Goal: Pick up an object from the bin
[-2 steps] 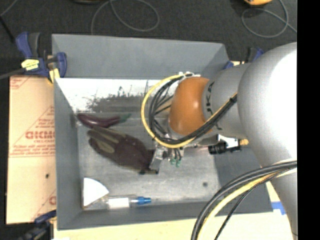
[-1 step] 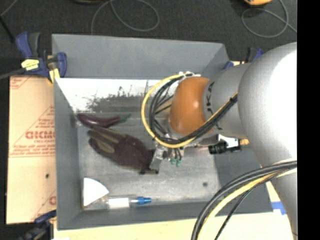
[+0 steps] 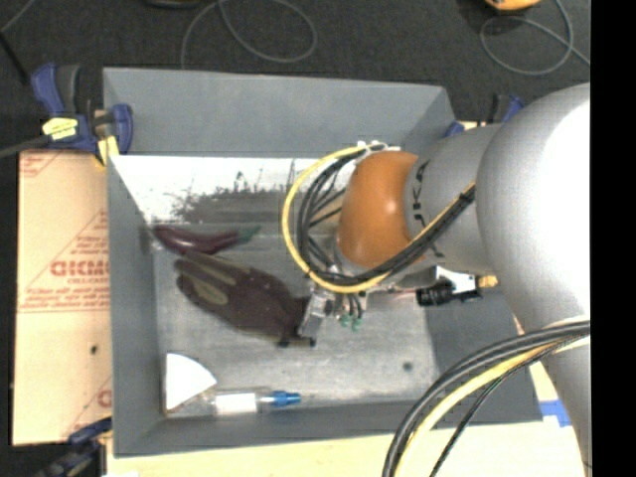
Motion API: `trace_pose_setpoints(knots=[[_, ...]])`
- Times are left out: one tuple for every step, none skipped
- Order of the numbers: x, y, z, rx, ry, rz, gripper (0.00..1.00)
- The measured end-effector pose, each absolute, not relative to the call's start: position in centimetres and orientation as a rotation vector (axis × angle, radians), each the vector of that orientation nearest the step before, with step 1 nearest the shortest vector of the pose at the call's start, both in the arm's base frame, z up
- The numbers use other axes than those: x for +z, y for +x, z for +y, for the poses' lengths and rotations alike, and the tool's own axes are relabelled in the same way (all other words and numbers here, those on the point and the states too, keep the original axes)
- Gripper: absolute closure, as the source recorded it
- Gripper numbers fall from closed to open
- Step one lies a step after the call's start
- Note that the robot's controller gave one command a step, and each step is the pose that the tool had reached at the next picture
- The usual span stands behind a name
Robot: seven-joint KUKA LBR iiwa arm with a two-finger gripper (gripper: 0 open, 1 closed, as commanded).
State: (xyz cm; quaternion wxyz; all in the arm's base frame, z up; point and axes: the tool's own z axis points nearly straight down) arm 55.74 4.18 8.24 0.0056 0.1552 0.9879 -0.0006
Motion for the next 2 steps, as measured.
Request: trace_pose_setpoints(knots=[[9.8,55.7,4.2,-0.002,0.485,3.096,1.00],[11.4,55.7,4.2,-0.001,0.482,3.094,1.00]])
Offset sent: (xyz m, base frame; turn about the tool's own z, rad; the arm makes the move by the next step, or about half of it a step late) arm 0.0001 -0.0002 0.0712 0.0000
